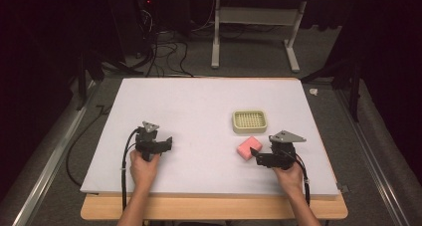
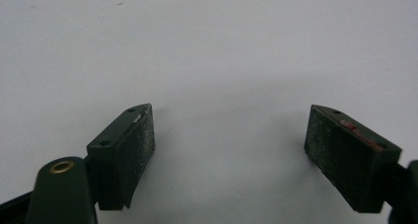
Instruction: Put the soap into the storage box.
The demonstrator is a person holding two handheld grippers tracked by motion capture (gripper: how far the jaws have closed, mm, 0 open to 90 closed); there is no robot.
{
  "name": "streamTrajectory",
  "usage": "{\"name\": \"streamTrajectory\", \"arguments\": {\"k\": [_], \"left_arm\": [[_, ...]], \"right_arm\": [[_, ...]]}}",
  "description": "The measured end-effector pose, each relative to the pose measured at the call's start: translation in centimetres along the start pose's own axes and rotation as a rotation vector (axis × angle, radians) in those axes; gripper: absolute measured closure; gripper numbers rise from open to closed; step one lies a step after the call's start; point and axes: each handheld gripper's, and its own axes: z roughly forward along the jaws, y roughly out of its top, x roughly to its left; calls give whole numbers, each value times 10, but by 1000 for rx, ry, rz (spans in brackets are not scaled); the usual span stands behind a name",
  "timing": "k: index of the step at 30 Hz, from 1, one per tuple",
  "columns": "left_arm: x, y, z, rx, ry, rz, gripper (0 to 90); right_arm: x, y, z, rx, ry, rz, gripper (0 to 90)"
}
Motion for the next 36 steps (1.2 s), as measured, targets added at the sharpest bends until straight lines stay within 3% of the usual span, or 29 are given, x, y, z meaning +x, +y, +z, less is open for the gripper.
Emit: {"name": "streamTrajectory", "arguments": {"k": [13,21,36], "left_arm": [[0,0,0,0,0,0,198],[0,0,0,0,0,0,198],[0,0,0,0,0,0,198]], "right_arm": [[13,5,10,16,34,-46,141],[18,8,19,39,23,-82,136],[13,6,38,92,30,-51,121]]}}
